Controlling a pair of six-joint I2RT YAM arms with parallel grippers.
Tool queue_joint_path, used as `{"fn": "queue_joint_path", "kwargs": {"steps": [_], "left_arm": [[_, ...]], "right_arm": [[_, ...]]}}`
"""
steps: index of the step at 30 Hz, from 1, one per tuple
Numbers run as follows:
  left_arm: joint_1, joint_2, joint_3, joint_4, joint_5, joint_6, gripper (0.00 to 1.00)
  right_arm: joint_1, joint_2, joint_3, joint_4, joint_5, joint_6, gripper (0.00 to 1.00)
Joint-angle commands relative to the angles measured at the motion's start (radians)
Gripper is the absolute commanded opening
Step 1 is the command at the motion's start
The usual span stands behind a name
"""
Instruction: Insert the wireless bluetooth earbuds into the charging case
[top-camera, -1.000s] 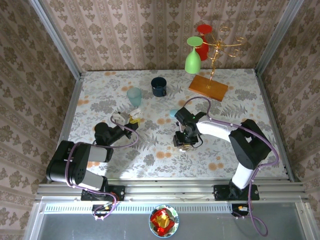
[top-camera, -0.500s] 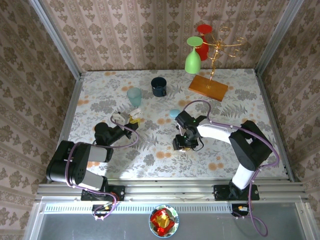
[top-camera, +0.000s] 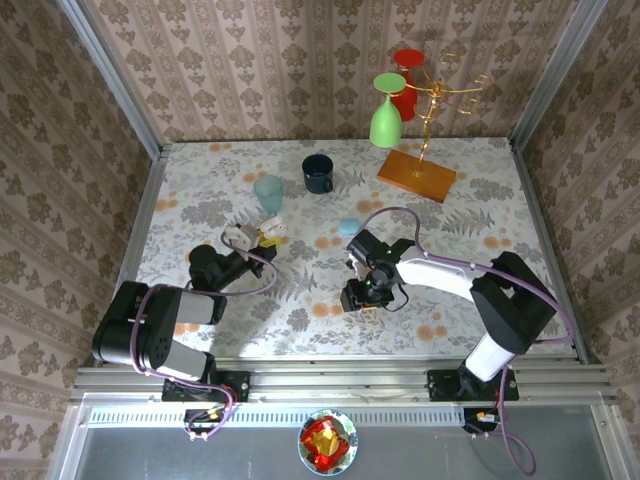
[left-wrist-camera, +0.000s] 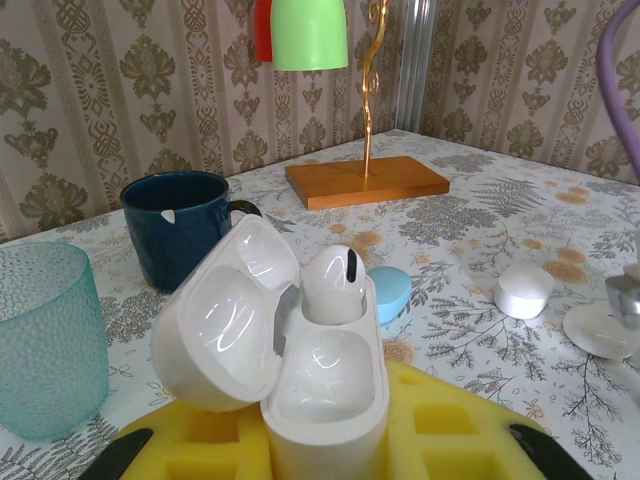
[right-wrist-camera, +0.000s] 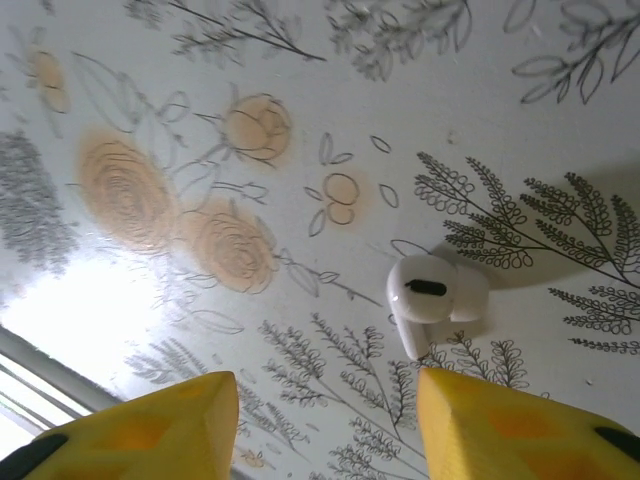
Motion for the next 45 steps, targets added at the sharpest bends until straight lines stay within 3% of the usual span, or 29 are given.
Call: {"fn": "queue_joint_path", "kwargs": {"steps": [1, 10, 17, 45], "left_arm": [[-0.003, -0.025, 0.001, 0.022, 0.024, 0.007, 0.02], [-0.003, -0.037, 0.000, 0.022, 0.045, 0.008, 0.02], [-0.005, -0.050, -0.011, 0.023, 0.065, 0.005, 0.02], [-0.006, -0.012, 0.016, 0.023, 0.079, -0.006, 0.02]], "right_arm": [[-0.021, -0.055, -0.001, -0.034, 0.022, -0.052, 0.49], [-0.083, 0.088, 0.122, -0.054, -0.044, -0.293, 0.47], [-0.112, 0.219, 0.194, -0.106, -0.119, -0.391, 0.46], [-0.120, 0.144, 0.095, -0.126, -0.095, -0.384, 0.33]]}}
